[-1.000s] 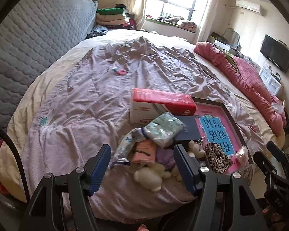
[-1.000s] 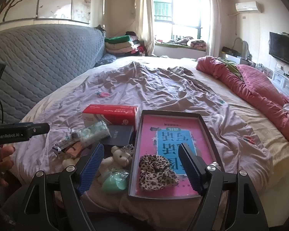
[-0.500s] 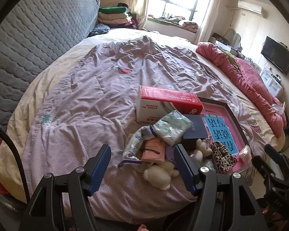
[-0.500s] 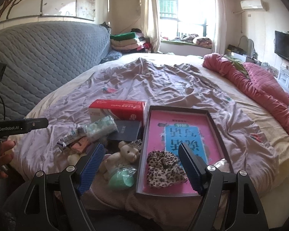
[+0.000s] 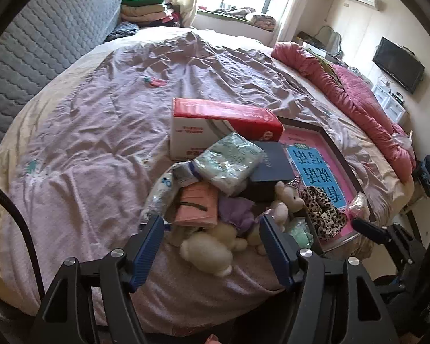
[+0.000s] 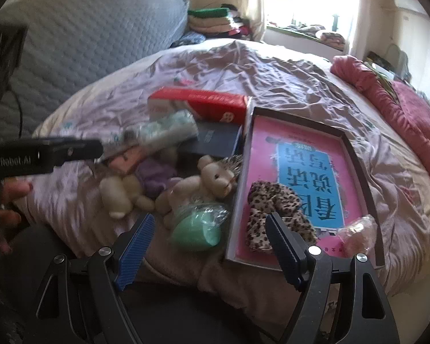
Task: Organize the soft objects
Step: 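Grasp the green-and-white tissue pack with the left gripper while the right gripper grasps the bagged green sponge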
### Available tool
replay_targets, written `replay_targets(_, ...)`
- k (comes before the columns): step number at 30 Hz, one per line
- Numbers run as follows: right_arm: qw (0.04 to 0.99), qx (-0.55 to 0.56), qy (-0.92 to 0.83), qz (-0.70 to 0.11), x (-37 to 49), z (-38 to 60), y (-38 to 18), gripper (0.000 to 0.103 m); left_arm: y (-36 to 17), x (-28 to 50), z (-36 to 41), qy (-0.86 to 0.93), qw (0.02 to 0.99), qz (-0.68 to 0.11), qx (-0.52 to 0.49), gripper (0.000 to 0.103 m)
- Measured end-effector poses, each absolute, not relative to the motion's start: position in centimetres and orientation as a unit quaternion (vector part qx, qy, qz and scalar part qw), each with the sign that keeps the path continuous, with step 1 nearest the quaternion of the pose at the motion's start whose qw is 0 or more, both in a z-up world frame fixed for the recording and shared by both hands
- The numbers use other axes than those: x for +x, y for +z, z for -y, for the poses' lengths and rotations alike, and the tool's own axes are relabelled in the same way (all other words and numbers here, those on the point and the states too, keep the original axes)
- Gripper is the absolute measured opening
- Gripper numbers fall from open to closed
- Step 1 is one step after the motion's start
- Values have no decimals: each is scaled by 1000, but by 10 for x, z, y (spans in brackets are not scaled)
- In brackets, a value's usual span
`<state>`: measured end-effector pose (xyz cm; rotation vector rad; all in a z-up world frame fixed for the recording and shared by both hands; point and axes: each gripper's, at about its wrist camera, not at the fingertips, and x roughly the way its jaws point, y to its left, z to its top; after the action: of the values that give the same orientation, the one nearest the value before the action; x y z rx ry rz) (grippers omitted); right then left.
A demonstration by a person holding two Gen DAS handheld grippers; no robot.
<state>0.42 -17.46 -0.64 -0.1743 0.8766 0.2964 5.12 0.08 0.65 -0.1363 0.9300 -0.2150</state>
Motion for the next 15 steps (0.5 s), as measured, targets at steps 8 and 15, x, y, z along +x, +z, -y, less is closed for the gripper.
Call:
replay_targets(8, 874, -146, 154, -437, 8, 154, -27, 81, -1, 67, 10, -116, 884, -451, -41, 70)
replay_targets(15, 861, -201, 165, -437, 11, 136, -42, 81, -2, 92, 16, -128, 882, -452, -27, 70)
